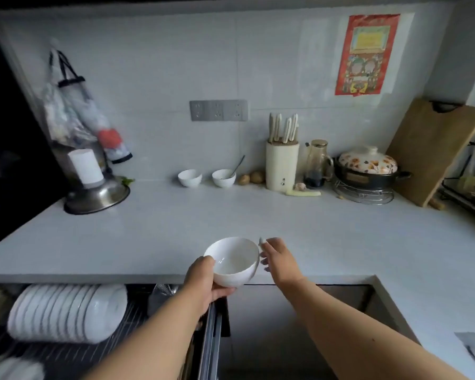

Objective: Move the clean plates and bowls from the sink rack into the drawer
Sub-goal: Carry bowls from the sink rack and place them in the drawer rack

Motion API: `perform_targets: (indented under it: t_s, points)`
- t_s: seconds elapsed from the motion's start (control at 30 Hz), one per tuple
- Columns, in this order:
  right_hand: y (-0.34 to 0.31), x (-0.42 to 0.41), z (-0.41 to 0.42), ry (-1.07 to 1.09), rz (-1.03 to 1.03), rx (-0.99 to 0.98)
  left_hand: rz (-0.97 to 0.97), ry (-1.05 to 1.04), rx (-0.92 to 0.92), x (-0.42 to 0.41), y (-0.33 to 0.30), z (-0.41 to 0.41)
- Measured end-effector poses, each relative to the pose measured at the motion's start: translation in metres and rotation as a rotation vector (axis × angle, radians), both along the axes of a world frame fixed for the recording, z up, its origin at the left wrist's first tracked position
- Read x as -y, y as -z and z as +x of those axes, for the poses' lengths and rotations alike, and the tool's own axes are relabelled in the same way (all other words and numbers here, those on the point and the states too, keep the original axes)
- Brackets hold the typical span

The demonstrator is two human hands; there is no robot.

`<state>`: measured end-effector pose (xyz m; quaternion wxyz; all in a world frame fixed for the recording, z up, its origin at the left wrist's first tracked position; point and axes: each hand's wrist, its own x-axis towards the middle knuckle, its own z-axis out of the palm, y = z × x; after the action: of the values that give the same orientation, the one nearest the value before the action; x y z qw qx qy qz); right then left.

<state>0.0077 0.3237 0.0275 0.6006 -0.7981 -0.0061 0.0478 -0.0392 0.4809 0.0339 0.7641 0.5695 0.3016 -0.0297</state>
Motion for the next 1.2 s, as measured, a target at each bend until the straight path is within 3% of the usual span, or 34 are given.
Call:
perform_targets:
  t_s: [0.13,0.43,0.73,1.03,1.2]
  points:
    - [-0.004,-0.067,-0.018,-0.233,0.242,-0.362,-0.011,-0.122,-0.004,-0.061,0.004,-0.025]
    - [0.009,-0.215,-0.051,-0.415,0.363,-0.642,0.011,-0.279,-0.045,-0.195,0.02,-0.085]
    - [0.04,-0.349,-0.086,-0.443,0.306,-0.688,0.019,-0.351,-0.123,-0.317,0.044,-0.144]
    - [0.07,-0.415,-0.096,-0.373,0.191,-0.657,0.348,-0.383,-0.206,-0.407,0.073,-0.185]
    - [0.091,-0.446,-0.084,-0.317,-0.007,-0.636,0.549,-0.379,-0.249,-0.432,0.078,-0.195]
